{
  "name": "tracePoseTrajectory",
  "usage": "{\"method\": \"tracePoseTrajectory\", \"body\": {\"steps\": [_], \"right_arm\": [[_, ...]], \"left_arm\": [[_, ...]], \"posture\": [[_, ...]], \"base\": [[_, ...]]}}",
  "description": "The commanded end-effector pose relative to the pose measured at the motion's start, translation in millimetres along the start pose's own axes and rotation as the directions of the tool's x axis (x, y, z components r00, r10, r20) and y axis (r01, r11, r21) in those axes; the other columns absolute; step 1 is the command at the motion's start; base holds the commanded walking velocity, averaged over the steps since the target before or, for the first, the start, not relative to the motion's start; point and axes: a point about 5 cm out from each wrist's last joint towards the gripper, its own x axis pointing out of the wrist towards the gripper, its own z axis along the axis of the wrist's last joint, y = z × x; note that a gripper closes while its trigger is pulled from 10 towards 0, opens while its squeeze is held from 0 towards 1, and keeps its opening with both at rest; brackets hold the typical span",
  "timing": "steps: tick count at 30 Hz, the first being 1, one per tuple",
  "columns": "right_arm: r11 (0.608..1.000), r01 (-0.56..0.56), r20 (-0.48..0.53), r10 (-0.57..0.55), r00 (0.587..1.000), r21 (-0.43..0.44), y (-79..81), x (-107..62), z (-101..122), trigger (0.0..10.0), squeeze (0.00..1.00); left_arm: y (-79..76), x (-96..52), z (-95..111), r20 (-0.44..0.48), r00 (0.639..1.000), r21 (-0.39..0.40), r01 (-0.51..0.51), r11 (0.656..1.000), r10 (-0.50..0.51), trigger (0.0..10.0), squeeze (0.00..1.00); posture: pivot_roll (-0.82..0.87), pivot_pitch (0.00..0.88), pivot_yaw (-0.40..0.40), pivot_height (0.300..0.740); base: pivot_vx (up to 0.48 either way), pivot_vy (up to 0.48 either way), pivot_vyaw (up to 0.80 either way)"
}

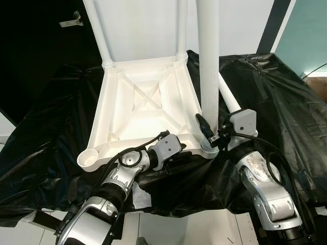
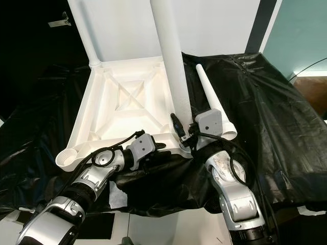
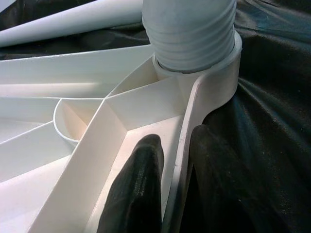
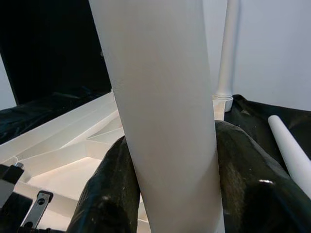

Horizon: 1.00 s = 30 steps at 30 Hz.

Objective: Building children table

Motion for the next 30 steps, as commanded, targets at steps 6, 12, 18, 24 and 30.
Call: {"method": "tracePoseTrajectory", "body": {"steps": [6,12,18,24,30], "right_arm": [[0.990,-0.126,-0.108,0.132,0.985,0.059,7.0,-19.4,-21.5,10.0,0.00],[0.991,-0.086,-0.136,0.099,0.986,0.101,-9.1,-23.9,-25.3,10.0,0.00],[0.980,0.027,-0.209,0.015,0.978,0.197,-19.5,-18.9,-30.0,10.0,0.00],[0.967,0.064,-0.251,0.000,0.968,0.248,-18.7,-9.1,-26.5,10.0,0.00],[0.950,0.054,-0.257,0.028,0.966,0.307,-19.7,-1.6,-17.2,10.0,0.00]], "left_arm": [[-14.1,6.6,-4.4,-0.020,0.998,-0.008,0.058,0.998,-0.058,10.0,0.00],[-13.7,7.2,-3.2,-0.022,0.998,0.001,0.065,0.998,-0.065,10.0,0.00],[-13.5,5.9,-3.6,-0.028,0.997,0.009,0.073,0.997,-0.073,10.0,0.00],[-13.5,5.8,-3.9,-0.031,0.997,0.009,0.077,0.997,-0.077,10.0,0.00],[-13.4,7.0,-3.2,-0.032,0.996,0.010,0.082,0.997,-0.081,10.0,0.00]], "posture": [[-0.19,0.047,0.056,0.740],[-0.20,0.047,0.061,0.740],[-0.19,0.045,0.066,0.740],[-0.19,0.040,0.069,0.740],[-0.20,0.036,0.065,0.740]], "base": [[0.000,0.000,0.00],[0.000,0.000,0.00],[0.000,0.000,0.00],[0.000,0.000,0.00],[0.000,0.000,0.00]]}}
